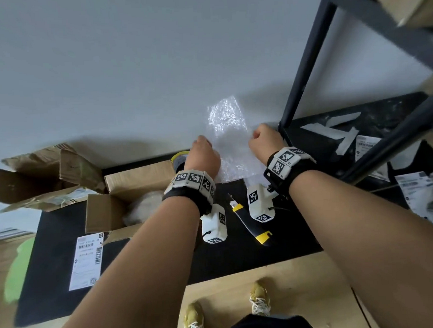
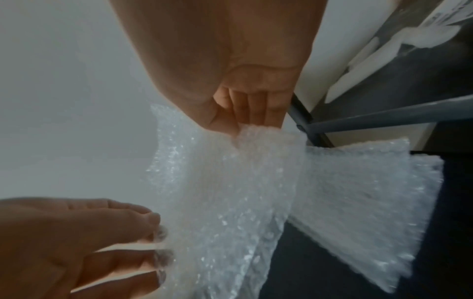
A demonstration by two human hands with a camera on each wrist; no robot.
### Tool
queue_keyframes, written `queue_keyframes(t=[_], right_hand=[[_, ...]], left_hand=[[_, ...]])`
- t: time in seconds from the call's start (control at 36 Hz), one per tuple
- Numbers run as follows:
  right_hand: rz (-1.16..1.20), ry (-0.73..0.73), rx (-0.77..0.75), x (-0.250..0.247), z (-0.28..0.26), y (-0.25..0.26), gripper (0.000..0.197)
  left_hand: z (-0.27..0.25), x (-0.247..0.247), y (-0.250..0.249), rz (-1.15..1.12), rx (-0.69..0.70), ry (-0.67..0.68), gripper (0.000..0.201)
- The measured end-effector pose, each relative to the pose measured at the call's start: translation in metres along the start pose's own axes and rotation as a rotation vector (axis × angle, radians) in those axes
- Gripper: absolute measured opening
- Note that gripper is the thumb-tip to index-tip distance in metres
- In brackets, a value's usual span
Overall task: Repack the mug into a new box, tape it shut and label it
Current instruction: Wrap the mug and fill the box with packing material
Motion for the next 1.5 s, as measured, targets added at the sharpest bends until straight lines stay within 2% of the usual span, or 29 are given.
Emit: queue_keyframes(t=[0.11,0.22,0.28,0.36,0.5,0.58,0.67,0.78,0.86,0.94,0.97,1.03,1.11,1.17,1.22,1.28,1.33,1.42,1.5], right_hand=[[0.169,-0.077,0.007,-0.019,-0.008,0.035,0.006],[0.338,-0.052,0.018,-0.023,-0.021,0.069,0.012],[0.378,-0.016,0.013,-0.021,-0.03,0.085,0.013],[0.386,0.053,-0.008,-0.013,-0.043,0.103,0.017],[0.432,0.079,-0.017,0.001,-0.063,0.121,0.03],[0.474,0.146,-0.014,0.012,-0.073,0.129,0.018],[0.504,0.205,-0.024,0.021,-0.082,0.136,0.007],[0.643,0.295,0.028,0.035,-0.093,0.145,0.025],[0.808,0.377,0.122,0.047,-0.101,0.153,0.031],[0.825,0.429,0.122,0.053,-0.108,0.162,0.033],[0.814,0.428,0.117,0.054,-0.109,0.163,0.033],[0.808,0.418,0.145,0.054,-0.111,0.165,0.031],[0.788,0.406,0.183,0.053,-0.114,0.166,0.024],[0.705,0.417,0.13,0.051,-0.115,0.168,0.019],[0.595,0.398,0.002,0.049,-0.115,0.173,0.01],[0.463,0.366,-0.158,0.048,-0.115,0.18,0.019],[0.404,0.37,-0.237,0.048,-0.12,0.184,0.029],[0.413,0.415,-0.256,0.051,-0.124,0.188,0.044],[0.456,0.415,-0.188,0.053,-0.122,0.186,0.049]], left_hand=[[0.009,-0.043,0.02,-0.182,-0.14,-0.089,0.05],[0.017,-0.072,0.044,-0.436,-0.352,-0.05,0.068],[0.015,-0.083,0.053,-0.615,-0.447,-0.023,0.06],[0.01,-0.103,0.061,-0.756,-0.45,-0.02,0.029],[-0.005,-0.124,0.083,-0.738,-0.402,-0.04,0.012],[-0.01,-0.132,0.104,-0.747,-0.405,-0.055,0.008],[-0.016,-0.141,0.121,-0.755,-0.406,-0.051,0.013],[-0.023,-0.152,0.145,-0.679,-0.428,-0.087,0.01],[-0.032,-0.154,0.161,-0.724,-0.531,-0.082,0.005],[-0.037,-0.155,0.166,-0.799,-0.595,-0.066,0.036],[-0.039,-0.154,0.169,-0.857,-0.633,-0.065,0.041],[-0.042,-0.156,0.17,-0.881,-0.625,-0.05,0.042],[-0.041,-0.157,0.18,-0.844,-0.63,-0.002,0.032],[-0.036,-0.161,0.183,-0.836,-0.645,0.005,0.036],[-0.032,-0.168,0.18,-0.767,-0.64,0.024,0.036],[-0.026,-0.172,0.173,-0.639,-0.558,0.042,0.032],[-0.024,-0.173,0.163,-0.493,-0.411,0.109,0.034],[-0.029,-0.162,0.152,-0.338,-0.269,0.269,0.045],[-0.033,-0.155,0.149,-0.283,-0.228,0.302,0.041]])
Point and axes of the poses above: each hand's wrist, its own z-axis towards the middle knuckle, its own x-axis out of the palm, y = z × x, the point moved 8 cm from there along z, towards the middle knuckle, and after that the axes turned 14 degrees about -y, right-handed, at the moved point
